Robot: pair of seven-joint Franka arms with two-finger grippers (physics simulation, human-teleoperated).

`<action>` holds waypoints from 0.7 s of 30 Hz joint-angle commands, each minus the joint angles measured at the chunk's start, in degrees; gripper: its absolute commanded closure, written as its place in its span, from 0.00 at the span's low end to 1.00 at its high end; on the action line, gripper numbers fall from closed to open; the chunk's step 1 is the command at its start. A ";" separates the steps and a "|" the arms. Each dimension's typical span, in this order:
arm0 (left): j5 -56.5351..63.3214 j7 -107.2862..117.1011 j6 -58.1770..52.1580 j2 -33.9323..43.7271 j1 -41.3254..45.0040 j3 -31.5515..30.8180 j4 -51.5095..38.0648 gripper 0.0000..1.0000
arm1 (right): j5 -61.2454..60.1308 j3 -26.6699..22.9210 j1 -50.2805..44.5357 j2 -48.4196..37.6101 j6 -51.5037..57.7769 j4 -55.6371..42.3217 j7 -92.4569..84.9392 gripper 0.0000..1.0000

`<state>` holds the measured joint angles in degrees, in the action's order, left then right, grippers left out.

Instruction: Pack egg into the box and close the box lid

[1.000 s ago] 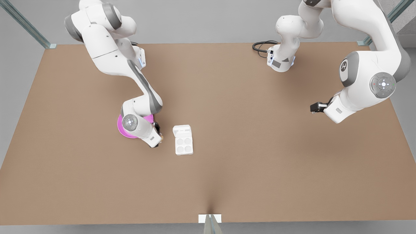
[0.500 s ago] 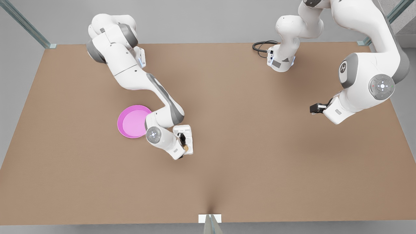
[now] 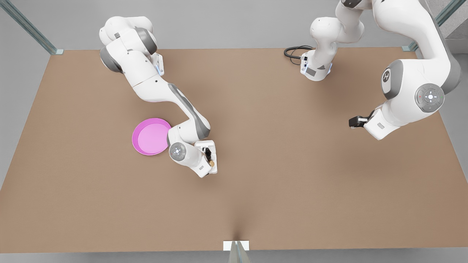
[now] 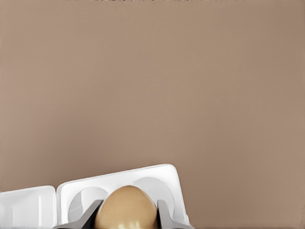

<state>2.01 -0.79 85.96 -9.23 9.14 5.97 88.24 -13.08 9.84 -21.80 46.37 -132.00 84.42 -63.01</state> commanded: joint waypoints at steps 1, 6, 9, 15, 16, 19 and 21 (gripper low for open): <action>0.01 0.00 0.00 0.00 0.00 0.00 0.00 0.00 | 0.07 0.00 0.09 -0.05 -0.01 0.04 0.00 0.00; 0.01 0.00 0.09 0.00 0.00 0.00 0.00 0.00 | -0.11 0.09 0.35 -0.67 0.16 0.40 -0.09 0.00; 0.10 0.00 -2.20 -1.49 1.14 -0.79 0.00 0.72 | -5.03 0.00 1.14 -7.17 9.91 1.27 0.43 0.00; -0.87 19.86 17.92 2.99 20.12 -0.88 23.55 0.79 | -4.42 -2.11 5.54 -19.56 28.11 -0.40 23.80 0.00; -1.22 21.88 21.09 2.99 21.35 -0.96 26.10 0.79 | 2.87 -3.69 5.54 -22.37 28.29 -0.22 37.94 0.00; -2.71 32.25 29.71 -0.43 28.83 -0.96 28.65 0.79 | 9.65 -12.57 10.72 -29.58 35.49 -1.45 69.06 0.00; -3.33 37.17 33.66 -2.72 32.34 -0.96 28.56 0.79 | 10.08 -12.83 14.85 -33.45 37.16 -2.06 70.48 0.00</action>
<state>-0.47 37.09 120.30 -12.68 42.22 5.01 116.81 -1.51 -2.99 -6.64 12.85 -94.31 82.34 7.68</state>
